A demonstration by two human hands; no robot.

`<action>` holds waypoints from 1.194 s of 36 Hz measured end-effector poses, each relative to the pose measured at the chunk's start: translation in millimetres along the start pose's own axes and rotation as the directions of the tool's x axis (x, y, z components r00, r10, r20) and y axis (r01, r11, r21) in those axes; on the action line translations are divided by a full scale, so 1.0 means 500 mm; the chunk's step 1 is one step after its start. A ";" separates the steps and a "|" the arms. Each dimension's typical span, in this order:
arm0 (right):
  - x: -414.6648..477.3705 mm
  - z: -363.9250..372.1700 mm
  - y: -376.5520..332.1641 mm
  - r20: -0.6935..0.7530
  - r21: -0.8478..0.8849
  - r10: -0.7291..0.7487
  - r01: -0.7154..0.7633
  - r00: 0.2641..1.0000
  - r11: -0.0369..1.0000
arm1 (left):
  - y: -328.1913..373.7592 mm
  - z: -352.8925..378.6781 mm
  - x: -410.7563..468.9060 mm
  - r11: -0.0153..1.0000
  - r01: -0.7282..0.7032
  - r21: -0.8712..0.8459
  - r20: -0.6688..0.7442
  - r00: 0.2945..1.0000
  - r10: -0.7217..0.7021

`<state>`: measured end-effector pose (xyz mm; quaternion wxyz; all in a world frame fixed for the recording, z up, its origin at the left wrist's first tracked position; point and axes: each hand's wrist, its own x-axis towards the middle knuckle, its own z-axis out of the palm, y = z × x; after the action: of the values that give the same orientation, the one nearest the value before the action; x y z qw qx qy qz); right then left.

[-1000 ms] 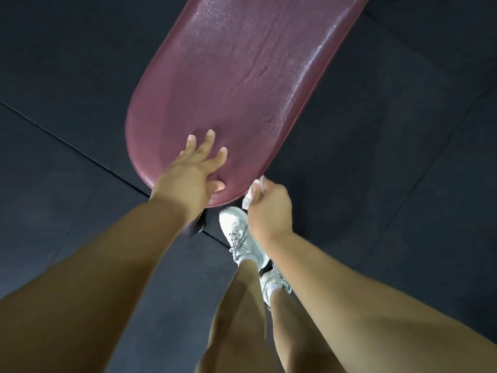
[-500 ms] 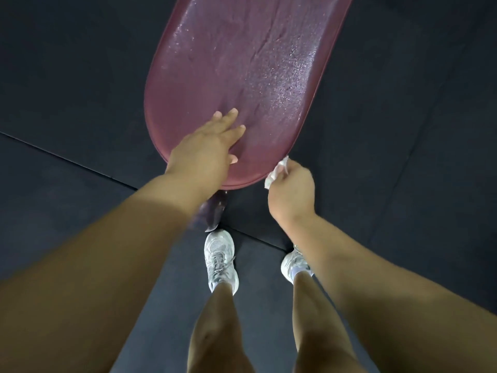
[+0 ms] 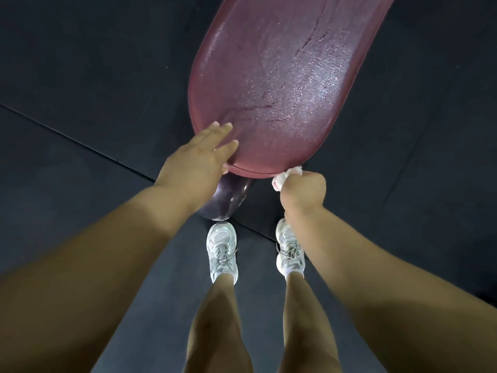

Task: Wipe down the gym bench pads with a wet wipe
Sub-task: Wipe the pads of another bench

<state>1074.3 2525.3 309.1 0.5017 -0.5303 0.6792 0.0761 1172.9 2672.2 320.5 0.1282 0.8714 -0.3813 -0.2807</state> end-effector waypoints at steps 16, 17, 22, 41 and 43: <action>-0.082 0.059 -0.074 0.875 -0.314 -0.480 0.829 0.064 -0.463 | -0.076 -0.012 -0.174 0.932 0.342 0.118 0.270 0.892 -0.362; -0.086 0.077 -0.087 0.897 -0.269 -0.442 0.788 -0.005 -0.554 | -0.078 -0.007 -0.182 0.925 0.363 0.110 0.274 0.884 -0.379; -0.098 0.145 -0.108 1.000 -0.021 -0.017 0.372 0.015 -0.928 | -0.078 0.020 -0.208 0.907 0.418 0.055 0.283 0.864 -0.416; -0.036 0.146 -0.093 0.909 0.234 0.353 0.433 0.219 -0.870 | -0.020 0.072 -0.211 0.899 0.433 -0.060 0.233 0.882 -0.410; -0.032 0.139 -0.090 0.924 0.184 0.319 0.487 0.210 -0.854 | -0.019 0.070 -0.213 0.899 0.435 -0.048 0.250 0.877 -0.411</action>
<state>1151.0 2560.7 307.1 -0.1536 -0.7960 -0.4430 0.3827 1099.3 2756.9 330.0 0.0626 0.8866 -0.1790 -0.4218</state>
